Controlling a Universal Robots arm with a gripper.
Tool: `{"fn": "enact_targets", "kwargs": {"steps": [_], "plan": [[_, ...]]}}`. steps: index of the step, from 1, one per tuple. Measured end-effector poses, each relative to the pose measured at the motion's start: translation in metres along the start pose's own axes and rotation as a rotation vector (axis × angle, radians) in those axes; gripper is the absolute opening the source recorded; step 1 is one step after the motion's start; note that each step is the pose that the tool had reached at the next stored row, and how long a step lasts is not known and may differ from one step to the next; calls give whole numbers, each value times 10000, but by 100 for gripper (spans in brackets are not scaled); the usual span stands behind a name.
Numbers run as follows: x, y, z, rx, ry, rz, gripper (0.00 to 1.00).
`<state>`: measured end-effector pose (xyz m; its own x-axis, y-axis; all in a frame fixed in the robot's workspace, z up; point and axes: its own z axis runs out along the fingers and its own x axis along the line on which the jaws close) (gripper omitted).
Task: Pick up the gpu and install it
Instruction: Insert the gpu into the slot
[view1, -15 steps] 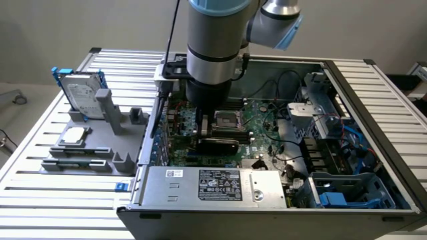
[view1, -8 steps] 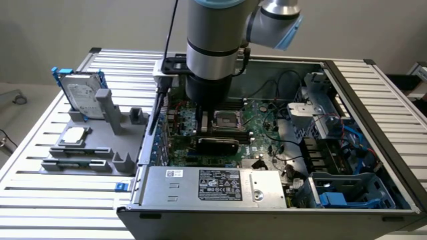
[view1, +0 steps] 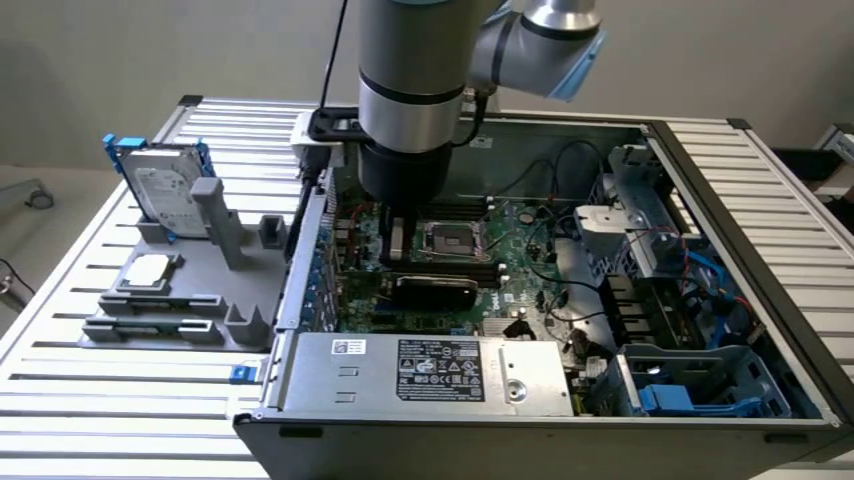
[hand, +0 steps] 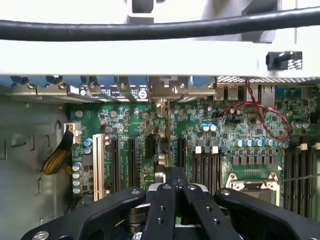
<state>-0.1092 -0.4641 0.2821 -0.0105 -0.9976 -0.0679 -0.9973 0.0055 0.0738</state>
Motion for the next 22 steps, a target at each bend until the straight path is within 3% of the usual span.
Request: {"fn": "enact_targets", "kwargs": {"steps": [5, 8, 14, 22], "plan": [[0, 98, -13, -232, 3, 15, 11], [0, 129, -27, -298, 1, 20, 11], [4, 152, -127, -349, 2, 24, 11], [68, 301, -166, -355, 4, 24, 11]]}}
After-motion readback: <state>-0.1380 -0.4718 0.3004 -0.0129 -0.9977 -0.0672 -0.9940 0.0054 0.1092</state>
